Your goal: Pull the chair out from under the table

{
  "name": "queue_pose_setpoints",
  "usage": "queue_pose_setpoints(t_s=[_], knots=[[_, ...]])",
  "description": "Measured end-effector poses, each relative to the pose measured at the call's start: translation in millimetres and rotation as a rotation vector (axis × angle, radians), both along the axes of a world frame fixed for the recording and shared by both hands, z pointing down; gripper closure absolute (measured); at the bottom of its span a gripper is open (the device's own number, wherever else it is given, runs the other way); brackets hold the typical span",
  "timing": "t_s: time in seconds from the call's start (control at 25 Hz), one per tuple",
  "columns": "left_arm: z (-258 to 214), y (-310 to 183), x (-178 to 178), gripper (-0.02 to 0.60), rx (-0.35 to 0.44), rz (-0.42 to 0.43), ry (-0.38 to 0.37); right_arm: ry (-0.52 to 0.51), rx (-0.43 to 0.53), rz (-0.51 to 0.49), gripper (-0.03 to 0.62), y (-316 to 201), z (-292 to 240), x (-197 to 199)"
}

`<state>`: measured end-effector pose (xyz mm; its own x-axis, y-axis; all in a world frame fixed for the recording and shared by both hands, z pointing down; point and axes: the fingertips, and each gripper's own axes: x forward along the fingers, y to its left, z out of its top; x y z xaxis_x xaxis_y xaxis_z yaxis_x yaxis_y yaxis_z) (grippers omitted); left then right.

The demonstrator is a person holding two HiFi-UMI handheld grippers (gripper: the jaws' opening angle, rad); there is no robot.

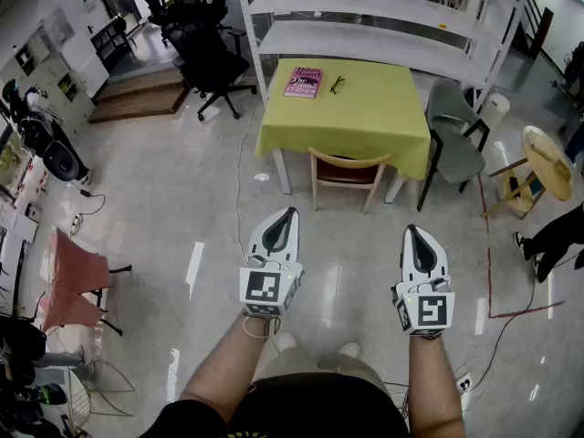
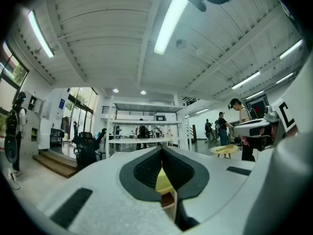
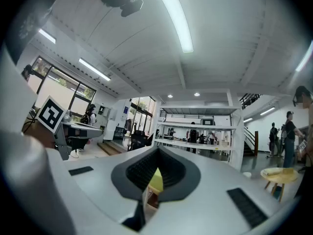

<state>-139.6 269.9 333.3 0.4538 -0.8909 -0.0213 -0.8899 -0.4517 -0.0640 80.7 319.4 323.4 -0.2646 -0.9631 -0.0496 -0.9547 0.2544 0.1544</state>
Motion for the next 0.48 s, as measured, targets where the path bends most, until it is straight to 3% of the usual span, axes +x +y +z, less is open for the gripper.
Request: queue_pose_setpoints(t_s=[0.28,0.48], knots=[[-2.6,-7.7,0.7,0.572,0.013,-0.003,-0.003,-0.006,-0.006,0.002,0.589,-5.2,3.9,-0.1],[-8.3,-4.4,7.2,0.573,0.021,0.044,0.047,-0.033,0.001,-0.024,0.589,-4.3,3.6,-3.5]])
